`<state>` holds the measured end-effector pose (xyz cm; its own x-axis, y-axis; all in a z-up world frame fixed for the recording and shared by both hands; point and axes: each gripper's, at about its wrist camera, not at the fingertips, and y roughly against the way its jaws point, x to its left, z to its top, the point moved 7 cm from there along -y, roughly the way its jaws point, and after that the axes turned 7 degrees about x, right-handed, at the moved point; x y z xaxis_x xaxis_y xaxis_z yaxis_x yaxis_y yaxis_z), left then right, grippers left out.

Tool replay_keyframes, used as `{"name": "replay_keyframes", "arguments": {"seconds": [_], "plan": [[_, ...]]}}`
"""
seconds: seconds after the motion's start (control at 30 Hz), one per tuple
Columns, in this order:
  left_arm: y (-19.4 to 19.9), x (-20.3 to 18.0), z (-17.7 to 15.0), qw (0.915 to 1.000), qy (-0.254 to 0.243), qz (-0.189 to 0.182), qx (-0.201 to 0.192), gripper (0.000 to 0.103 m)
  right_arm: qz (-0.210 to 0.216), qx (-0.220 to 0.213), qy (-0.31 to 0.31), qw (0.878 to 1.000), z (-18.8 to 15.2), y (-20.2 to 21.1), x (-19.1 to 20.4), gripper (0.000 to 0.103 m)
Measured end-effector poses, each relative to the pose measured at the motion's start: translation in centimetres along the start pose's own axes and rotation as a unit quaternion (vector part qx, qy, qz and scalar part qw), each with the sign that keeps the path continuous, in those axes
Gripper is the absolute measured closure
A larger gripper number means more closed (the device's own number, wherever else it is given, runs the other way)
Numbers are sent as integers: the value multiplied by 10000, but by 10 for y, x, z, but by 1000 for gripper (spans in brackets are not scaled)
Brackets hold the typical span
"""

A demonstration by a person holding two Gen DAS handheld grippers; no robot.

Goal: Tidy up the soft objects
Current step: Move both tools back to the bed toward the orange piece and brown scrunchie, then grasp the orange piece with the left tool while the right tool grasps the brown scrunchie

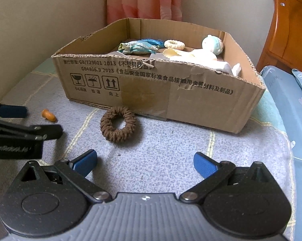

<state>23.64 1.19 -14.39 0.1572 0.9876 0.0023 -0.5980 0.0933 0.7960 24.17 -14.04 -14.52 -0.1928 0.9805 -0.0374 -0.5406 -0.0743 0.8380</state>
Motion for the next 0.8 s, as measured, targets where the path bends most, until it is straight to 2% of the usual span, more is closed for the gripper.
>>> {"name": "replay_keyframes", "arguments": {"seconds": [0.07,0.37,0.5,0.8], "plan": [[0,-6,3,10000,-44,-63,-27,50,12,-15,11,10000,-1,-2,-1,0],[2,-14,5,9999,-100,-68,-30,70,32,-37,12,10000,-1,-3,-3,0],[3,-14,5,9999,-115,-91,-19,74,28,-28,8,10000,-1,-3,-3,0],[3,-15,4,9999,-113,-27,-70,74,21,-10,-3,10000,-1,-2,-2,0]]}}
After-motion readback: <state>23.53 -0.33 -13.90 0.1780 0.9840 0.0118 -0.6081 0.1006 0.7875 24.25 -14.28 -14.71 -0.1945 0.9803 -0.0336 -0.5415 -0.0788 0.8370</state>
